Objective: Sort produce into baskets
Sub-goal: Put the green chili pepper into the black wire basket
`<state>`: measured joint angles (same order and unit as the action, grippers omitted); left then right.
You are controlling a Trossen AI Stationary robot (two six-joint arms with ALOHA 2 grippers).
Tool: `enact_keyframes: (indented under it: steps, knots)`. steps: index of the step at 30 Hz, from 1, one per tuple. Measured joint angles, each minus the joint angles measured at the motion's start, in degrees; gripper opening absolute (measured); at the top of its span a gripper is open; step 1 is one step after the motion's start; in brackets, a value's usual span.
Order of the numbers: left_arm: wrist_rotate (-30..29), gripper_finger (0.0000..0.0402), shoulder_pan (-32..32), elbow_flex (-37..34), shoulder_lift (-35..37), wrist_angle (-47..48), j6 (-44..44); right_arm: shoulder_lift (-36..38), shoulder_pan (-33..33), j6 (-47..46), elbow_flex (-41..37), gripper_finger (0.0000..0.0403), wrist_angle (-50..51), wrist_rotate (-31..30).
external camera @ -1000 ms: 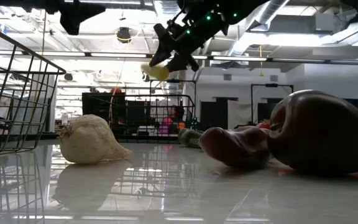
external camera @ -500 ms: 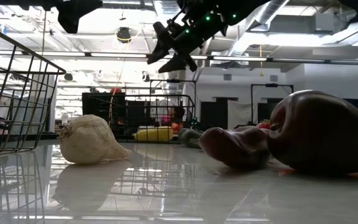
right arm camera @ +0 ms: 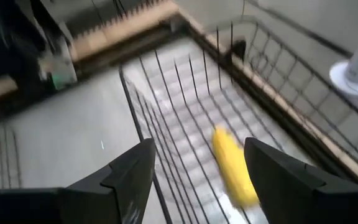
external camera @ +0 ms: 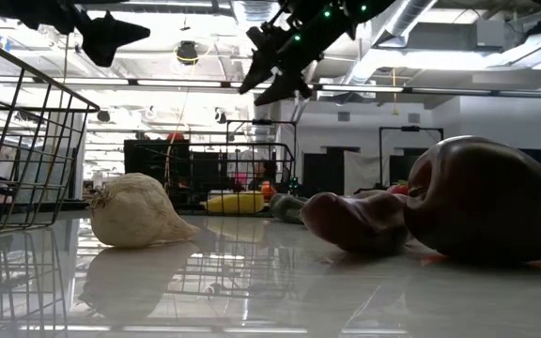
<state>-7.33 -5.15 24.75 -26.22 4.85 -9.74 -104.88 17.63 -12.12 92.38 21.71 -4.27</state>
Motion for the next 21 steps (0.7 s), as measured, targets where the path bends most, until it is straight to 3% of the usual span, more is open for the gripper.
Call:
enact_keyframes:
  steps: [4,8,21]
  knots:
    - [-1.0,0.0279,0.0,0.0,0.04,1.19,-1.4,2.04,-0.33,2.54,-0.55,0.0276,15.44,-0.97]
    - [-2.22,0.0279,-0.02,0.0,0.02,1.32,-1.59,1.78,-2.23,2.3,-7.15,0.0276,22.14,-3.26]
    - [-6.19,0.0279,-0.02,0.0,0.02,3.68,-2.56,2.28,-11.81,-4.59,-22.31,0.0276,4.79,-6.78]
